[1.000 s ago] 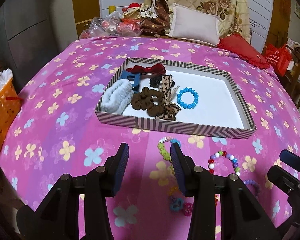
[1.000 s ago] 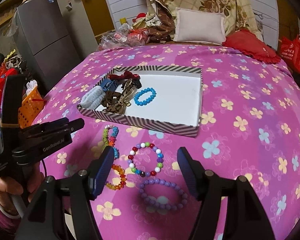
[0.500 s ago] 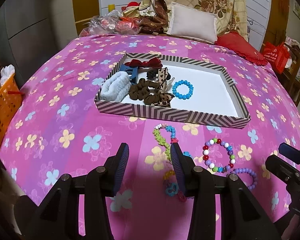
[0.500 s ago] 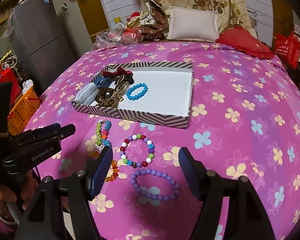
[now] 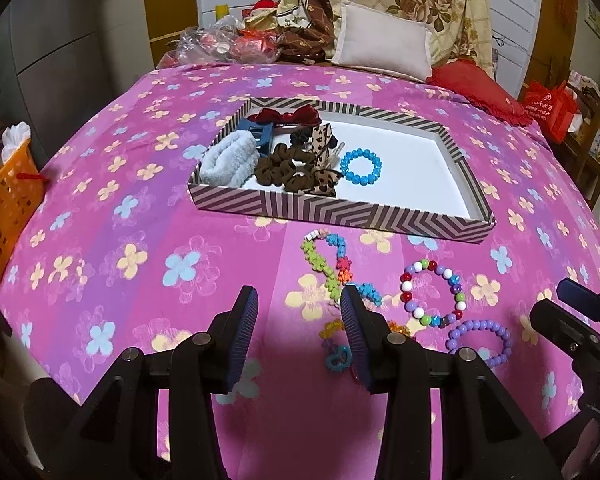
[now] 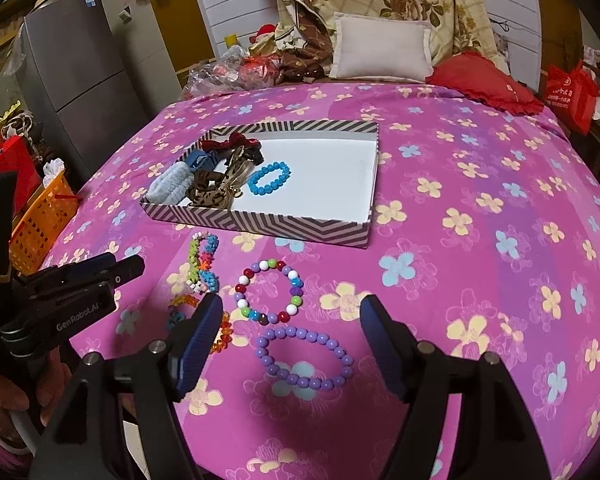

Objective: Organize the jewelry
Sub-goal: 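Move both tools back from the box toward the remaining bracelets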

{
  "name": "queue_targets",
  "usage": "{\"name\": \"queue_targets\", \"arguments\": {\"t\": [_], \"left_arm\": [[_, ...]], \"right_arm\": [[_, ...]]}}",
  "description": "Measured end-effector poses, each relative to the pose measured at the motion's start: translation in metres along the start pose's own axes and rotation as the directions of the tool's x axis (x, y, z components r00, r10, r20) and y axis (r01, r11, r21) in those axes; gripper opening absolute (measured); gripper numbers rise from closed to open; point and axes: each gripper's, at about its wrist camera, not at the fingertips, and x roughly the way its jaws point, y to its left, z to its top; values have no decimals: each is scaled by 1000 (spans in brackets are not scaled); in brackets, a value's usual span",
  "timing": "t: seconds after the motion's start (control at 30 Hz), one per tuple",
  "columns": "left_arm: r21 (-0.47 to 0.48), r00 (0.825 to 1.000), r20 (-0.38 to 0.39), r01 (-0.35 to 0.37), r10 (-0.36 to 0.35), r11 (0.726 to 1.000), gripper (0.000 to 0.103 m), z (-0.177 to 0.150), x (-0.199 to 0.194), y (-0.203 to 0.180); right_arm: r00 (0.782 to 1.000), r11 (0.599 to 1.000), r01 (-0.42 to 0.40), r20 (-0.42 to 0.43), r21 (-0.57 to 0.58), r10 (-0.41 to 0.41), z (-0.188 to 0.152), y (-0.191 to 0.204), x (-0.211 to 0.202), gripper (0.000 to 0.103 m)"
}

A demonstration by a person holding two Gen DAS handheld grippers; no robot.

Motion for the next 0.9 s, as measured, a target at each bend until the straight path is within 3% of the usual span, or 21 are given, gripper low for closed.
{"name": "queue_targets", "arguments": {"t": [0.6,0.9], "left_arm": [[8,1000,-21,-1,1,1000,47,-14,2,-1],[-59,993,-74,90,-94,994,47,-22,13,28]], "right_arm": [[1000,1000,15,-21,13,-15,-11,-8,2,75],[999,999,26,-41,29,-25,-17,-19,8,75]]}}
